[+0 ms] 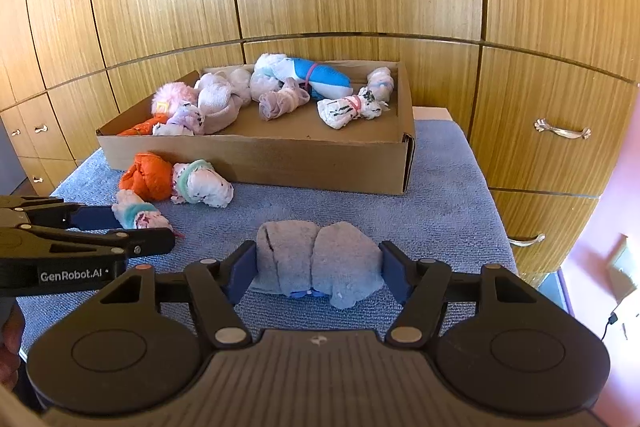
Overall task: Organize objects
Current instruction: 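Grasp the white teal-banded bundle with the left gripper while the right grasps the grey sock roll, then carry the teal-banded bundle and grey sock roll into the box and release both, then move both grippers back over the last bundles on the towel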
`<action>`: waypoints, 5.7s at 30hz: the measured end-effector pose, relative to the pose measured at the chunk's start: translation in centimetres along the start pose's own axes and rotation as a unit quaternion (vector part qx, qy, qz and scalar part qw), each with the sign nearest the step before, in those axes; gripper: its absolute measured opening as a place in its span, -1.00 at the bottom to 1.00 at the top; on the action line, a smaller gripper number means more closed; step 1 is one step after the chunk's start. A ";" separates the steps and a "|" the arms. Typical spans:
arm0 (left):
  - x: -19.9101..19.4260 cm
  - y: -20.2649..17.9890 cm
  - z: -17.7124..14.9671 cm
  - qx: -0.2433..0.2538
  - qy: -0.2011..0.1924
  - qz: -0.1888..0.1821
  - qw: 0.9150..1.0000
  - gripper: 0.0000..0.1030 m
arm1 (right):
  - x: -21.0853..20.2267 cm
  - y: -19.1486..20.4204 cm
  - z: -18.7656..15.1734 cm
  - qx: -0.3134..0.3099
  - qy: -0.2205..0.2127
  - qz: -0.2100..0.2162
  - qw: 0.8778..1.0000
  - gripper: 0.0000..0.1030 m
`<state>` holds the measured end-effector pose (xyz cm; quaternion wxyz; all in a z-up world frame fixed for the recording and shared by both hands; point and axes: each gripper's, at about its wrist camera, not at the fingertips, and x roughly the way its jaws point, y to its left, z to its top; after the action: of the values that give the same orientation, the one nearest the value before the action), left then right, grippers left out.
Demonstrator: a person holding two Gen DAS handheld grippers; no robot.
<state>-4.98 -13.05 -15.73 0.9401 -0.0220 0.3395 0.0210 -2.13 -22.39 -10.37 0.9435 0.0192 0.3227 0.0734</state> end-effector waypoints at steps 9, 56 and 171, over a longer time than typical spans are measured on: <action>-1.8 0.2 0.8 0.016 -0.006 -0.011 1.000 0.11 | -1.0 -0.3 0.4 -0.011 -0.002 -0.006 1.000 0.14; 11.7 0.4 15.0 0.163 0.108 -0.078 0.978 0.12 | 12.6 -2.5 15.1 -0.299 0.117 0.134 0.937 0.14; -2.3 8.0 3.1 -0.006 0.033 -0.032 0.999 0.99 | 2.8 1.6 5.0 -0.114 0.027 0.082 0.990 -0.33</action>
<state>-5.16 -4.97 -12.11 0.9283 -0.0393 0.3695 -0.0082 2.92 -20.32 -8.04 0.9212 -0.0642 0.3347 0.1876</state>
